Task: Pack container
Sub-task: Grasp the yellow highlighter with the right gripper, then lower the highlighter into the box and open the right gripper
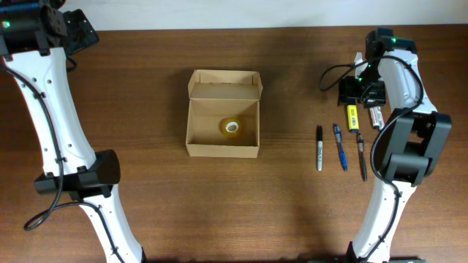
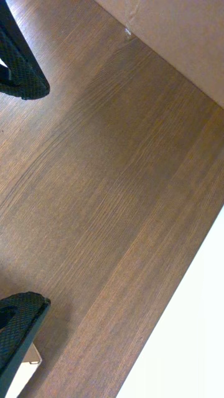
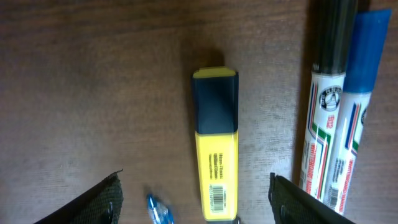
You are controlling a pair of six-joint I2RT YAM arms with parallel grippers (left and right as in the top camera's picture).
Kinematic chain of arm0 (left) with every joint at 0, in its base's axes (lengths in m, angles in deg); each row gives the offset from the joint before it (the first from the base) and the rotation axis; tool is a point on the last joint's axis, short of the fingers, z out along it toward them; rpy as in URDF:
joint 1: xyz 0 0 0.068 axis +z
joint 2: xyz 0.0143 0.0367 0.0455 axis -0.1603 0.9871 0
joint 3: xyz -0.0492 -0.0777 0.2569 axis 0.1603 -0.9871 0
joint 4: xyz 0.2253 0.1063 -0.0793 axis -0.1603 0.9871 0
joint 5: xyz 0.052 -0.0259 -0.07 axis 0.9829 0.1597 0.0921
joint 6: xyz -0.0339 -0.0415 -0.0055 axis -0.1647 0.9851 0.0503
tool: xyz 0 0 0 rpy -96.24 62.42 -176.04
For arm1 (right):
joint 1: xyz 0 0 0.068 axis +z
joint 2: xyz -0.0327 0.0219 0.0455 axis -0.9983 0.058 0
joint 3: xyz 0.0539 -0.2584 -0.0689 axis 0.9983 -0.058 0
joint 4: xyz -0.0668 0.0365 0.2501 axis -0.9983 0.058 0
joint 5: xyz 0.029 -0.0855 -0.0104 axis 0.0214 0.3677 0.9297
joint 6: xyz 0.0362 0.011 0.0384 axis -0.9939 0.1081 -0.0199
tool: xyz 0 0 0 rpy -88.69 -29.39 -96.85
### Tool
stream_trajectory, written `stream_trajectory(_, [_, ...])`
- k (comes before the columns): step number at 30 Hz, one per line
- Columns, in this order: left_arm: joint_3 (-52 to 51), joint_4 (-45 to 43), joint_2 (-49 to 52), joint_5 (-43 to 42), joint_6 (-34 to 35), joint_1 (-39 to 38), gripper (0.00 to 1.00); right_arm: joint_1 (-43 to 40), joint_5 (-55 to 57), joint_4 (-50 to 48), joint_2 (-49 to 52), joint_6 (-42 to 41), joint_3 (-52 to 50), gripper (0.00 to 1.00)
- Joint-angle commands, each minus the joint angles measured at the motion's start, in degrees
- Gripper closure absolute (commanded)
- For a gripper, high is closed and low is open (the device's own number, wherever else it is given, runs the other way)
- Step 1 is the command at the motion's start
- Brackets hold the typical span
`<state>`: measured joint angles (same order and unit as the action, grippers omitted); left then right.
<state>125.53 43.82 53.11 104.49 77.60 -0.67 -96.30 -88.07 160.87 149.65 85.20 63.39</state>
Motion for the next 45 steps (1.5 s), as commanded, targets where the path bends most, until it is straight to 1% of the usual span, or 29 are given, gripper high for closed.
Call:
stream_trajectory(1, [0.50, 0.04, -1.73, 0.44, -0.72, 0.24, 0.00, -0.20, 0.55, -0.90, 3.04, 0.15, -1.79, 0.26])
stream_trajectory(3, [0.50, 0.04, -1.73, 0.44, -0.70, 0.24, 0.00, -0.09, 0.52, -1.05, 3.65, 0.13, -2.45, 0.29])
stream_trajectory(9, [0.50, 0.04, -1.73, 0.44, -0.70, 0.24, 0.00, -0.09, 0.55, -0.87, 4.74, -0.09, -2.56, 0.31])
stream_trajectory(11, [0.50, 0.04, -1.73, 0.44, -0.70, 0.24, 0.00, -0.09, 0.52, -0.85, 5.01, -0.50, -2.56, 0.37])
stream_trajectory(12, [0.50, 0.04, -1.73, 0.44, -0.70, 0.24, 0.00, -0.09, 0.50, -0.85, 5.05, -0.50, -2.56, 0.45])
stream_trajectory(15, [0.50, 0.04, -1.73, 0.44, -0.70, 0.24, 0.00, -0.09, 0.50, -0.81, 5.05, -0.50, -2.56, 0.78])
stream_trajectory(17, [0.50, 0.04, -1.73, 0.44, -0.72, 0.24, 0.00, -0.09, 0.48, -0.22, 5.05, -0.50, -2.54, 0.96])
stream_trajectory(24, [0.50, 0.04, -1.73, 0.44, -0.72, 0.24, 0.00, 0.24, -3.54, 2.10, 2.95, -0.48, 0.13, 0.96])
stream_trajectory(28, [0.50, 0.04, -1.73, 0.44, -0.70, 0.24, 0.00, 2.32, -4.66, 3.52, -1.27, -0.48, 5.07, 0.96])
stream_trajectory(32, [0.50, 0.04, -1.73, 0.44, -0.70, 0.24, 0.00, 6.67, -4.63, 5.31, -6.51, -0.44, 11.78, 0.96])
stream_trajectory(36, [0.50, 0.04, -1.73, 0.44, -0.70, 0.24, 0.00, 13.35, -4.59, 7.85, -11.02, 0.26, 19.76, 0.96])
stream_trajectory(37, [0.50, 0.04, -1.73, 0.44, -0.72, 0.24, 0.00, 16.63, -4.44, 9.11, -12.26, 1.31, 22.71, 0.96])
stream_trajectory(41, [0.50, 0.04, -1.73, 0.44, -0.72, 0.24, 0.00, 25.24, -4.26, 12.81, -13.05, 5.35, 26.73, 0.96])
stream_trajectory(45, [0.50, 0.04, -1.73, 0.44, -0.70, 0.24, 0.00, 33.81, -4.22, 16.79, -12.07, 16.28, 26.49, 0.96])
